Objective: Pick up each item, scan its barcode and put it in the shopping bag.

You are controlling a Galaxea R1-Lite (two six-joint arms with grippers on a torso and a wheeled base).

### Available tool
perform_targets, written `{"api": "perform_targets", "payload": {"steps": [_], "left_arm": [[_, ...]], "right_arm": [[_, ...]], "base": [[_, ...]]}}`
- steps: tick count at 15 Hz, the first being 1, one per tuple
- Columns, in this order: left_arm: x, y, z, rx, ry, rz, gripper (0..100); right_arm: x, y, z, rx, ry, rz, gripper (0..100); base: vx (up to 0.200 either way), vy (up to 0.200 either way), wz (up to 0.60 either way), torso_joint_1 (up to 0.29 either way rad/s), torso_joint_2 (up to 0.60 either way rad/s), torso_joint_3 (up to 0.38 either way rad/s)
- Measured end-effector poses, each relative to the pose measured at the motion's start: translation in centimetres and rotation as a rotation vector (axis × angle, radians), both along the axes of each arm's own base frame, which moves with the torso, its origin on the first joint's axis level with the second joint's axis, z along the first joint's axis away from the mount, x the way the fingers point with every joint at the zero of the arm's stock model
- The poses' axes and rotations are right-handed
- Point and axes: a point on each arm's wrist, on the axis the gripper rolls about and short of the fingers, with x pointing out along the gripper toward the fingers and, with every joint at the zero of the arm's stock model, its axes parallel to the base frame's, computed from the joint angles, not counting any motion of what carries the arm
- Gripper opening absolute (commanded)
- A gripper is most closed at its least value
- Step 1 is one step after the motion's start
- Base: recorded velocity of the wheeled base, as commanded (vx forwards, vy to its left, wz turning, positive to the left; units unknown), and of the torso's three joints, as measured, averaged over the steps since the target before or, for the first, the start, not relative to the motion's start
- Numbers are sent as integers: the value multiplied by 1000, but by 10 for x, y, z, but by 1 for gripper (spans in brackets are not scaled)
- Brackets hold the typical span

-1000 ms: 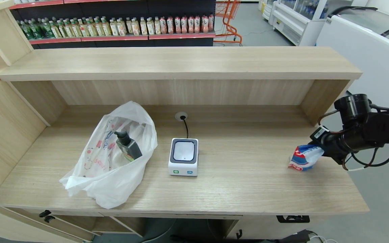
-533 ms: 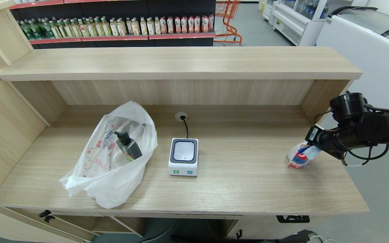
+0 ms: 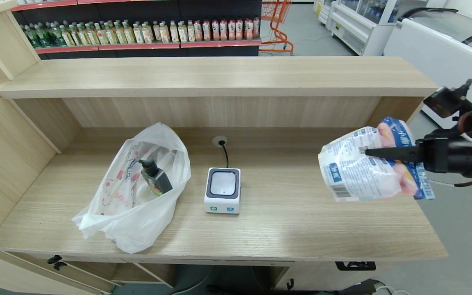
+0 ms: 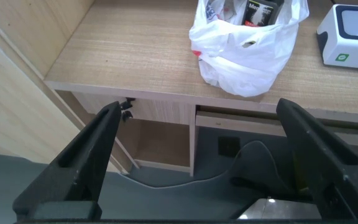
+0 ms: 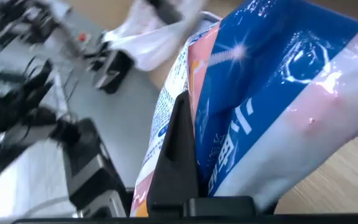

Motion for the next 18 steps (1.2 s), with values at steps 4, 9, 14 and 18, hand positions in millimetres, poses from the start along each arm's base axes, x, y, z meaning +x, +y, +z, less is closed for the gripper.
{"api": "perform_targets", "payload": {"steps": [4,9,14,18], "left_arm": [[0,0,0,0,0,0,100],[0,0,0,0,0,0,100],[0,0,0,0,0,0,100],[0,0,0,0,0,0,100]], "right_arm": [[-29,33,11,41,-54,207,0],[-54,68,34,126,142,326,0],[-58,71,39,149,213,327,0],[-61,70,35,160,279,316,0]], "base": [[0,0,0,0,0,0],[0,0,0,0,0,0],[0,0,0,0,0,0],[0,0,0,0,0,0]]}}
